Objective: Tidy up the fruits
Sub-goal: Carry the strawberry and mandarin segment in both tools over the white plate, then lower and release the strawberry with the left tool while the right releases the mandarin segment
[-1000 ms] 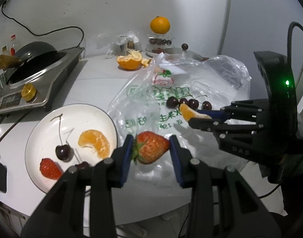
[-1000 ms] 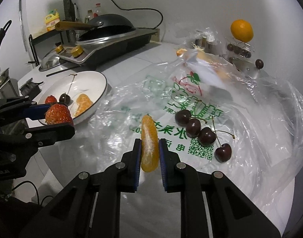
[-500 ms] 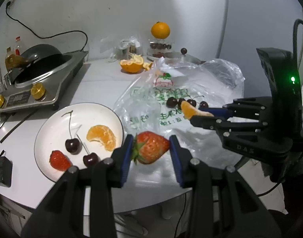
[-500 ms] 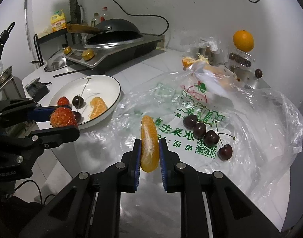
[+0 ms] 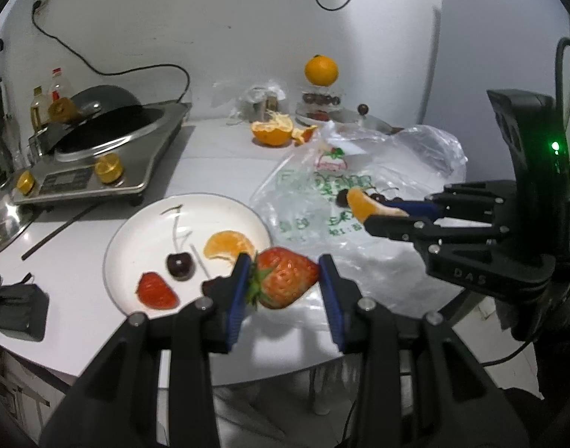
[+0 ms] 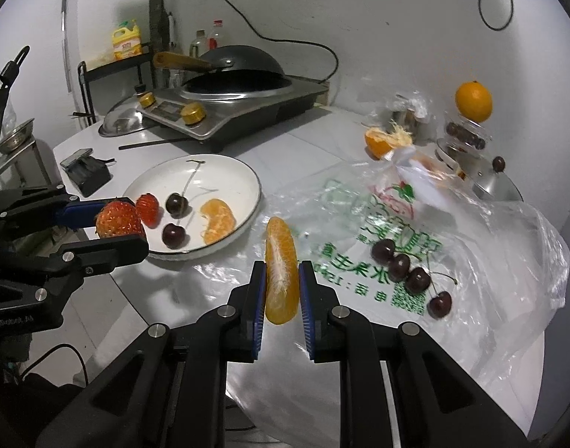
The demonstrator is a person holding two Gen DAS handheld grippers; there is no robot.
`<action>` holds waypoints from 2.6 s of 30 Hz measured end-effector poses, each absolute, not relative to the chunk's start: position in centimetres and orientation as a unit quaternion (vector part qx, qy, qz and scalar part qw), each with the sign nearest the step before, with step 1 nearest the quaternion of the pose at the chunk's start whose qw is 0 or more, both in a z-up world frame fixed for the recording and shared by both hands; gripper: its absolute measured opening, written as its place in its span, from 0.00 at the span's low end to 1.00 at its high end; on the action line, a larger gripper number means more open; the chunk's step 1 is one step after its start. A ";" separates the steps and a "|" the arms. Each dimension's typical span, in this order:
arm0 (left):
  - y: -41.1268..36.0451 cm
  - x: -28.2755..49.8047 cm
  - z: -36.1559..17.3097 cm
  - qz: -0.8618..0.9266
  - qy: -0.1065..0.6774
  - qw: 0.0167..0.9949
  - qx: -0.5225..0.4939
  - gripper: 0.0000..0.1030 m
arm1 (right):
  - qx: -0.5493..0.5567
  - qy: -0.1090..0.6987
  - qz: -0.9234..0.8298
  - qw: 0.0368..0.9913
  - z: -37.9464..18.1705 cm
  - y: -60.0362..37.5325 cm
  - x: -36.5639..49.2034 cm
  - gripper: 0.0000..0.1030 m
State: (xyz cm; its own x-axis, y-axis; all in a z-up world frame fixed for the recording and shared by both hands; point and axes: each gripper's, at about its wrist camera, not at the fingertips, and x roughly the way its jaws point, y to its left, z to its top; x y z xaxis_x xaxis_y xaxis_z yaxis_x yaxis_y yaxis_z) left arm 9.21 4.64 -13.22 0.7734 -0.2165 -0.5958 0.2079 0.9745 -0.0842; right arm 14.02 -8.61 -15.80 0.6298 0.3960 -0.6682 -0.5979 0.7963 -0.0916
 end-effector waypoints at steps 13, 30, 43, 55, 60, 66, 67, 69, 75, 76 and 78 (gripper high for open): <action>9.2 8.9 -13.8 -0.077 0.316 0.945 -0.029 0.36 | -0.172 0.324 0.309 0.878 -15.5 -4.3 14.4 0.18; 13.8 10.2 -14.3 -0.049 0.317 0.946 -0.039 0.36 | -0.182 0.330 0.337 0.863 -16.3 0.3 16.4 0.18; 15.1 13.0 -14.7 -0.044 0.317 0.947 -0.034 0.36 | -0.182 0.331 0.354 0.856 -17.1 2.3 18.7 0.18; 16.1 16.5 -16.5 -0.041 0.333 0.941 -0.043 0.36 | -0.177 0.336 0.358 0.853 -18.0 3.7 21.8 0.18; 16.4 17.7 -17.3 -0.039 0.339 0.939 -0.042 0.36 | -0.174 0.341 0.357 0.852 -18.6 4.2 23.1 0.18; 16.7 18.7 -18.2 -0.042 0.350 0.935 -0.045 0.36 | -0.174 0.347 0.358 0.849 -19.4 5.2 24.2 0.18; 16.8 18.8 -18.4 -0.042 0.351 0.934 -0.045 0.36 | -0.174 0.348 0.358 0.849 -19.4 5.4 24.3 0.18; 16.9 18.9 -18.6 -0.042 0.355 0.933 -0.045 0.36 | -0.175 0.350 0.359 0.847 -19.6 5.7 24.6 0.18; 17.2 18.9 -18.9 -0.044 0.358 0.932 -0.041 0.37 | -0.182 0.357 0.369 0.839 -20.2 7.2 24.6 0.18; 17.2 18.8 -19.0 -0.044 0.359 0.931 -0.041 0.37 | -0.184 0.358 0.371 0.837 -20.3 7.4 24.5 0.18; 17.3 18.8 -19.1 -0.046 0.361 0.931 -0.044 0.37 | -0.187 0.360 0.375 0.833 -20.5 8.0 24.4 0.18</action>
